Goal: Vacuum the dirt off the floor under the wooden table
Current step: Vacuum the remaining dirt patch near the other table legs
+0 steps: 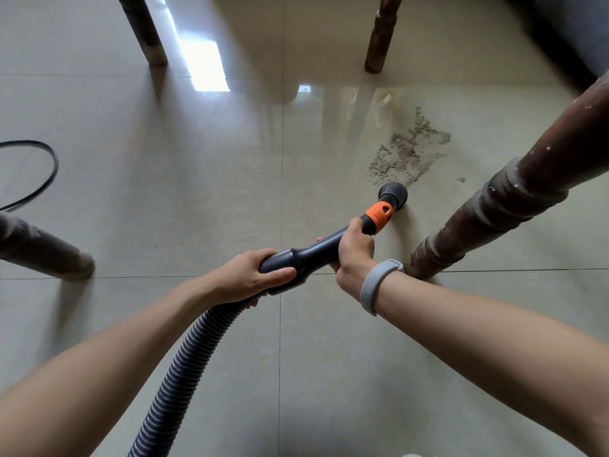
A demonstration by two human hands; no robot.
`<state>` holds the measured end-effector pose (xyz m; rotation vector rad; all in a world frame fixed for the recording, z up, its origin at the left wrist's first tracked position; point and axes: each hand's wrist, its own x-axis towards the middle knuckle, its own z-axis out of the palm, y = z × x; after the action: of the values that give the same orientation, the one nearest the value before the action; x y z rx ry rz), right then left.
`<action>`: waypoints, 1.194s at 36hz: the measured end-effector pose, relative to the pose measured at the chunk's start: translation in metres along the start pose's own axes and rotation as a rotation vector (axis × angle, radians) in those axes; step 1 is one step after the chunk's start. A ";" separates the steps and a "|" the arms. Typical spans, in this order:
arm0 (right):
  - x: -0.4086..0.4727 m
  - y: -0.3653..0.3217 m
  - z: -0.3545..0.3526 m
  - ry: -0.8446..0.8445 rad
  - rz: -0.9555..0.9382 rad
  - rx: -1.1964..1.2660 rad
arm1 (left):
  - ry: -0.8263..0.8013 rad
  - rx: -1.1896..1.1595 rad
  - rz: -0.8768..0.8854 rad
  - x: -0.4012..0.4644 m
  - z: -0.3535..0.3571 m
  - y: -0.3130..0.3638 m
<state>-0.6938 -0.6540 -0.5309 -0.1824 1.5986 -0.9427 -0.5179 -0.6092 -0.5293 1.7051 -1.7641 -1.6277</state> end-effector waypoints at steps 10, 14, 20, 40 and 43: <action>0.004 -0.014 -0.002 0.074 -0.025 -0.006 | -0.012 -0.037 0.026 0.016 0.006 0.010; 0.003 -0.021 -0.005 0.072 -0.022 0.046 | -0.014 -0.045 0.040 0.021 0.009 0.015; 0.005 -0.028 -0.009 0.079 -0.038 0.062 | 0.005 -0.006 0.052 0.028 0.013 0.024; -0.002 -0.001 -0.018 -0.028 0.036 0.056 | 0.045 0.039 0.059 0.002 0.021 -0.004; -0.002 0.001 -0.014 -0.040 0.048 0.061 | 0.060 0.040 0.054 0.000 0.020 -0.008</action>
<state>-0.7047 -0.6457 -0.5306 -0.1197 1.5290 -0.9438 -0.5279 -0.5964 -0.5427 1.6892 -1.8104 -1.5130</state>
